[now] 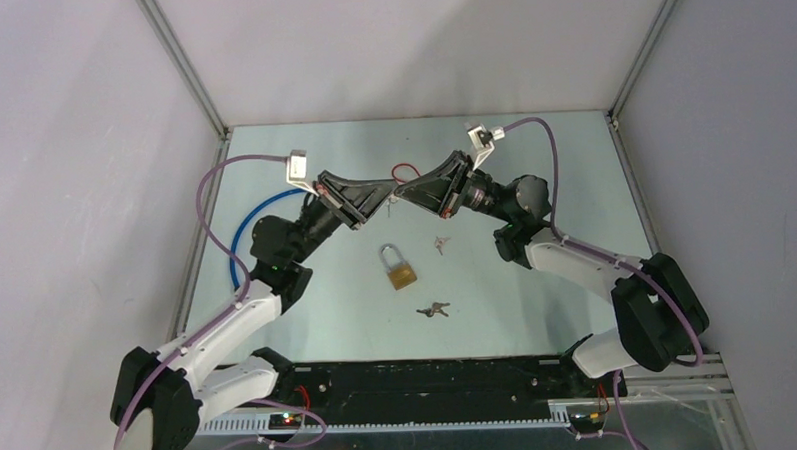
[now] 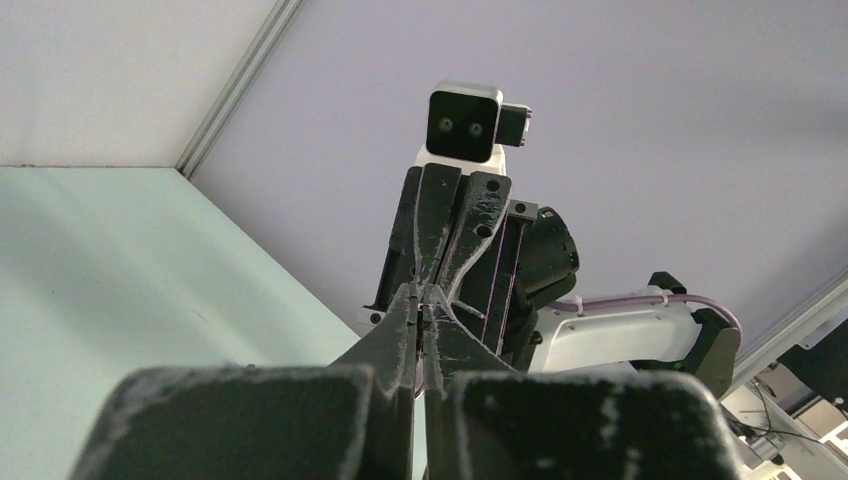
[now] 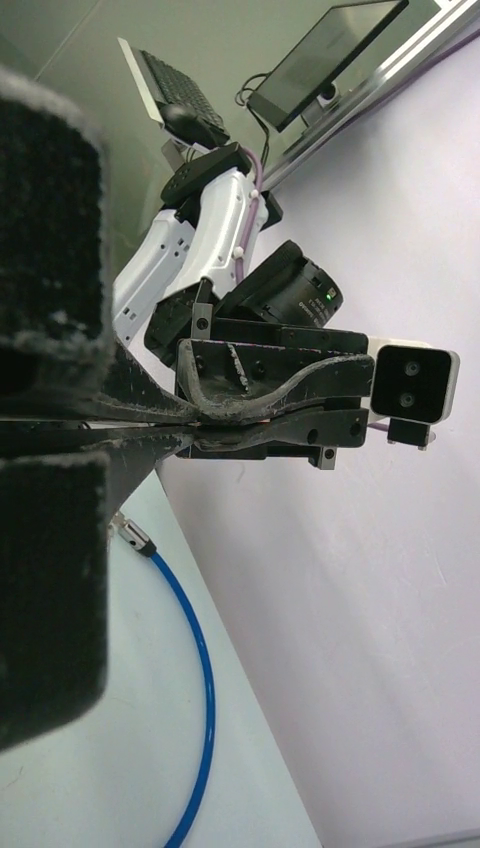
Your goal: Unlock with the key
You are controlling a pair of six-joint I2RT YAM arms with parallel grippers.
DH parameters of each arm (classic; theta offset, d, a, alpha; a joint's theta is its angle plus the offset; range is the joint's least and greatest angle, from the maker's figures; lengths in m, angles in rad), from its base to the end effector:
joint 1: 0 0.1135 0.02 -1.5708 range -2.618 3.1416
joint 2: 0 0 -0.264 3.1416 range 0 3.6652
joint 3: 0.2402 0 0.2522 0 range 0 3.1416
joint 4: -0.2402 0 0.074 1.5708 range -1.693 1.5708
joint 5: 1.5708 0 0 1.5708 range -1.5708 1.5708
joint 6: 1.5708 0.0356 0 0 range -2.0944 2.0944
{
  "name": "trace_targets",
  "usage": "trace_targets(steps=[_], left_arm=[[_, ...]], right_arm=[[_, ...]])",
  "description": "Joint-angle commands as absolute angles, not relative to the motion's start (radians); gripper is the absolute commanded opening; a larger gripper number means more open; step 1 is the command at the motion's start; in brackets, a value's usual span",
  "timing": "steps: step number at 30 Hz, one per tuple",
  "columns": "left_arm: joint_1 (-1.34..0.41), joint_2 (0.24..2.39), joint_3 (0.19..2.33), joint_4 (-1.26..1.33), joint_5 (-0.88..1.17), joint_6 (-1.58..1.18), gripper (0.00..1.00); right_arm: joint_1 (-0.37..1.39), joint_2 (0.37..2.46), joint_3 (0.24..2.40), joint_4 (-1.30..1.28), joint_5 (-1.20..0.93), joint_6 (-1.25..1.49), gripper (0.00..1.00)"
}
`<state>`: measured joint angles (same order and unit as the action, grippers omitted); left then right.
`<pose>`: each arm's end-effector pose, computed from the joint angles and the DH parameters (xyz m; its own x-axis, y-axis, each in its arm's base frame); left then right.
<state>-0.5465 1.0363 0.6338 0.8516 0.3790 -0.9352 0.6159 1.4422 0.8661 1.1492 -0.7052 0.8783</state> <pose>0.1904 -0.1312 0.3464 -0.3975 -0.6333 -0.6641 0.7542 0.1868 -0.6296 0.2391 0.1975 0.3470 -0.3981 0.4362 -0.8070 -0.9053 -0.0451 0.4223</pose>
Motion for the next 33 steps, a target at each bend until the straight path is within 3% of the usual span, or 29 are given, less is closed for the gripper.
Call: trace_targets(steps=[1,2,4,5,7,10,12,16,20,24,30,33], left_arm=[[-0.548,1.039,0.661,0.846,0.409,-0.935,0.03],[-0.546,1.033,0.664,0.819,0.401,-0.931,0.09],[-0.536,1.020,0.669,0.759,0.386,-0.916,0.31],[-0.523,1.013,0.670,0.732,0.378,-0.906,0.35],[-0.501,0.990,0.675,0.640,0.351,-0.891,0.52],[-0.469,0.945,0.702,0.395,0.261,-0.866,0.82],[-0.449,0.935,0.738,0.214,0.209,-0.840,0.92],[-0.436,0.954,0.821,-0.133,0.087,-0.792,0.96],[-0.436,0.989,0.830,-0.281,0.026,-0.810,0.93],[-0.446,1.045,0.821,-0.357,0.003,-0.808,0.99],[-0.552,1.179,0.856,-0.477,-0.216,-0.833,1.00],[-0.571,1.290,0.894,-0.509,-0.208,-0.833,1.00]], right_arm=[[0.631,1.405,0.893,1.129,-0.727,0.841,0.00],[0.629,1.402,0.893,1.101,-0.726,0.831,0.00],[0.628,1.386,0.893,1.039,-0.722,0.810,0.00],[0.628,1.372,0.893,1.011,-0.714,0.801,0.00],[0.628,1.345,0.887,0.912,-0.694,0.770,0.00],[0.633,1.294,0.851,0.749,-0.627,0.723,0.00],[0.643,1.242,0.815,0.625,-0.545,0.687,0.00],[0.674,1.149,0.799,0.299,-0.347,0.600,0.00],[0.687,1.104,0.761,0.138,-0.196,0.590,0.00],[0.721,1.091,0.728,0.065,-0.075,0.590,0.00],[0.743,1.132,0.716,0.028,-0.027,0.614,0.00],[0.750,1.148,0.712,0.032,-0.036,0.619,0.00]])
